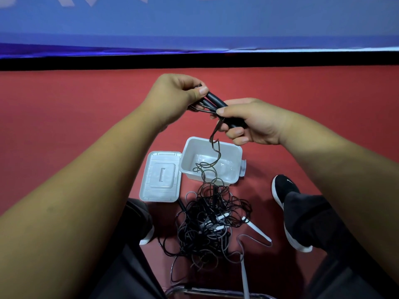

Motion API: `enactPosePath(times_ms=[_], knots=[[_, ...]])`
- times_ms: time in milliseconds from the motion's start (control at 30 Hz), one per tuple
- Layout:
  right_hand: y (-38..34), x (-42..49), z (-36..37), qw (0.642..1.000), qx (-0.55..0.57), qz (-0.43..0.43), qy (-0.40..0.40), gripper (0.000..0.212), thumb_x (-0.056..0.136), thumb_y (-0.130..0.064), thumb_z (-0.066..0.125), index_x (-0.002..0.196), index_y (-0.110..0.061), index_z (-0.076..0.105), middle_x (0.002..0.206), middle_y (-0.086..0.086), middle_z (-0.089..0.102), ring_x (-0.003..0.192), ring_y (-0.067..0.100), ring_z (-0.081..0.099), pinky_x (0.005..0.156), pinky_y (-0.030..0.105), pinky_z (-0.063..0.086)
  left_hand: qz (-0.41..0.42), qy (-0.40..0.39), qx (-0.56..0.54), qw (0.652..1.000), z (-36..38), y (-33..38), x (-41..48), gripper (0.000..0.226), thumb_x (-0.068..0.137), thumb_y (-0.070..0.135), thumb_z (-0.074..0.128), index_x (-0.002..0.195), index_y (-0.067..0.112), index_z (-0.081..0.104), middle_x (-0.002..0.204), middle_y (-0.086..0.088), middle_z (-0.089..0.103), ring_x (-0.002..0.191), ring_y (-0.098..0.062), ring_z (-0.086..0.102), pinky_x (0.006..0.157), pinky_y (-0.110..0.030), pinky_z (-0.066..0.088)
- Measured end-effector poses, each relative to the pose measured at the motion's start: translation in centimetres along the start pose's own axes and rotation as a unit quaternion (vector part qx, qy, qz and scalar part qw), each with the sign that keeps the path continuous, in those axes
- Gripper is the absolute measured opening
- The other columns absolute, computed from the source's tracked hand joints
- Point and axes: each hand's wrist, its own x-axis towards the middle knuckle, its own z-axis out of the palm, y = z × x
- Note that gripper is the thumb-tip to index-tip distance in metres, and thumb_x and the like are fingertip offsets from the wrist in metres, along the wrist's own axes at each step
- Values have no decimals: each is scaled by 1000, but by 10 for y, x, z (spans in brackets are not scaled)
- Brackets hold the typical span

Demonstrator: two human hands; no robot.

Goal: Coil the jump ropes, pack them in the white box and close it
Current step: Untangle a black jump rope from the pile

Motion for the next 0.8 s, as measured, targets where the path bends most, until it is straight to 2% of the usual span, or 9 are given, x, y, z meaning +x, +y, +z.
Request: enactPosePath(times_ms=[100,267,400,500,600,700,733,800], knots=[[-2,-1,1,1000,0,3,2,10,107,-16,54,113,-10,58,74,4,55,54,10,29,52,28,18,0,1,40,999,-4,-4,1,10,97,15,73,95,13,82,86,-18,77,75,-21,70,91,-49,62],[-5,1,0,1000,-5,10,-2,20,108,-19,52,112,-6,67,75,3,53,54,9,27,52,28,14,-3,8,34,999,-6,-5,2,10,95,19,74,92,19,84,88,-18,78,75,-23,70,91,-57,60],[-5,3,1,1000,-10,13,-4,22,107,-18,52,117,-6,67,73,1,51,55,8,25,51,28,12,-6,16,23,1000,-4,-3,1,13,97,14,73,90,20,82,80,-11,75,71,-20,68,87,-51,62],[-7,4,3,1000,-13,4,4,20,108,-19,51,115,-7,66,73,0,48,55,9,24,50,28,12,-4,19,-10,1000,-3,-4,1,11,99,16,70,98,12,80,84,-14,75,74,-20,69,86,-46,63],[-10,5,4,999,4,-9,31,21,108,-18,50,116,-6,65,72,0,48,55,9,24,49,26,13,-26,30,-83,996,-2,-8,5,41,106,37,59,110,-1,74,91,-19,73,82,-24,68,87,-42,61],[-14,4,1,997,29,-24,64,20,108,-17,50,117,-5,63,70,0,48,55,10,24,48,25,14,-138,-52,-155,977,5,-10,6,71,105,62,40,136,0,56,110,-12,76,93,-20,73,84,-35,58],[-16,4,-1,996,35,-28,75,19,108,-17,51,117,-6,63,70,0,48,55,10,24,47,24,14,-176,-91,-156,968,9,-11,4,72,105,65,37,141,4,50,115,-10,76,95,-19,75,85,-35,56],[-19,3,-6,993,46,-34,100,18,107,-18,52,114,-6,63,70,0,49,55,10,25,46,24,16,-199,-165,-118,959,16,-14,-3,61,109,56,34,145,8,47,121,-8,75,104,-19,74,99,-41,49]])
